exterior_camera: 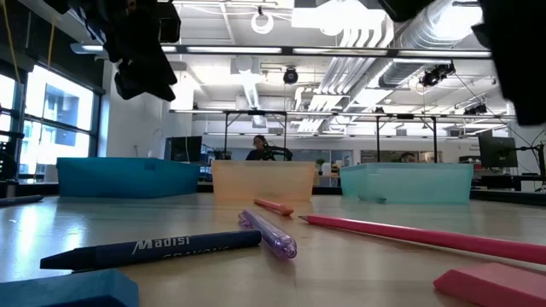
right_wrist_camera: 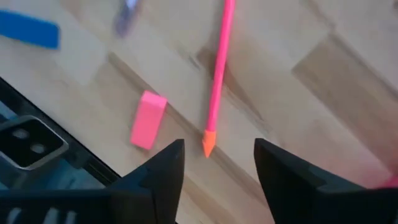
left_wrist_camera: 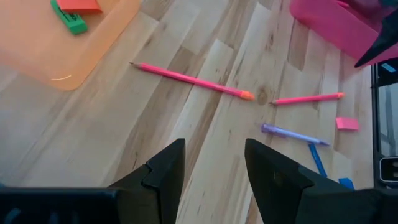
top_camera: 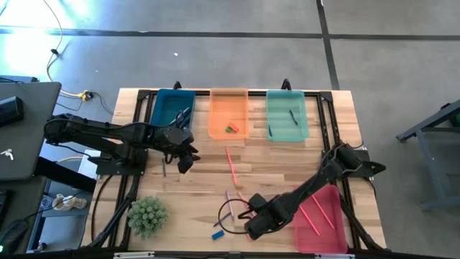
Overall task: Sort crayons/erasers/pens/pencils in bins
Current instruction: Put the pink colored pencil into the pink bin
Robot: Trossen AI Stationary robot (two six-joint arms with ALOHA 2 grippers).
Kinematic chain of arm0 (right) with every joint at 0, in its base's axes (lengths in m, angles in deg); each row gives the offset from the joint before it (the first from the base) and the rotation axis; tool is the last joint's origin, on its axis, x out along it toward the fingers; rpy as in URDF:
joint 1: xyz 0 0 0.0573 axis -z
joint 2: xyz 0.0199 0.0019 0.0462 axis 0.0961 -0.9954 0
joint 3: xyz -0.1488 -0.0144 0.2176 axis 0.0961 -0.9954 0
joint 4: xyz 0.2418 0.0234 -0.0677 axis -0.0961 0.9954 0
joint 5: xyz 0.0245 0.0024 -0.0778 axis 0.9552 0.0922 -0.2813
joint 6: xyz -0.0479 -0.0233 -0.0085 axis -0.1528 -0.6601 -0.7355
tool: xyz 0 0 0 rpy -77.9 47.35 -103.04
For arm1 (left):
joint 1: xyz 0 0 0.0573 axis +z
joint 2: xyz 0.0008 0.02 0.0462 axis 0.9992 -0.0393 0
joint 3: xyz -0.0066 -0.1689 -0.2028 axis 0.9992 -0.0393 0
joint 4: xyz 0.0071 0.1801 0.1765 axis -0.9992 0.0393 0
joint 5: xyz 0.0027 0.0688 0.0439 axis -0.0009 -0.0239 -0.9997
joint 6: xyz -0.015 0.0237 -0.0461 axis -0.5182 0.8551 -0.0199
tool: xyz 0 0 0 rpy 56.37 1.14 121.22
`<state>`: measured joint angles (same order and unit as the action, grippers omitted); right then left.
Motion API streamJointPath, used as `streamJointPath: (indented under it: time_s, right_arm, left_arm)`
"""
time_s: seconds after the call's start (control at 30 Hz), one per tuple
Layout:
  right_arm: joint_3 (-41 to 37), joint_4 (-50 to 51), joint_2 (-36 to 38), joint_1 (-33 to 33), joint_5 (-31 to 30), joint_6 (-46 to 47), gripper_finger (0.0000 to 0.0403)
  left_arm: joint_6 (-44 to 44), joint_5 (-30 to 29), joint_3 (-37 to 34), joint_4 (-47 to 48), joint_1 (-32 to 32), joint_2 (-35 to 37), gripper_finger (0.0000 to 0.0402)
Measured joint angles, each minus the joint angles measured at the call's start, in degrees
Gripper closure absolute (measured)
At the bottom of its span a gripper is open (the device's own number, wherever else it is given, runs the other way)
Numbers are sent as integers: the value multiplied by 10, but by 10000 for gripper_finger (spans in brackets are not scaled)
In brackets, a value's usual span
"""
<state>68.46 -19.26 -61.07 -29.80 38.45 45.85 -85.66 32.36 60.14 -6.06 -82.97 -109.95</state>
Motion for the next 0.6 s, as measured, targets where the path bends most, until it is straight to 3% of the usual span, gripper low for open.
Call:
streamJointPath:
  time_s: [0.2,0.6]
  right_arm:
    - [0,-9,-30,-1,19,32,205]
    - [0,-58,-76,-5,46,66,231]
  left_arm:
    - [-9,-2,0,0,0,0,247]
    - [-9,-10,0,0,0,0,247]
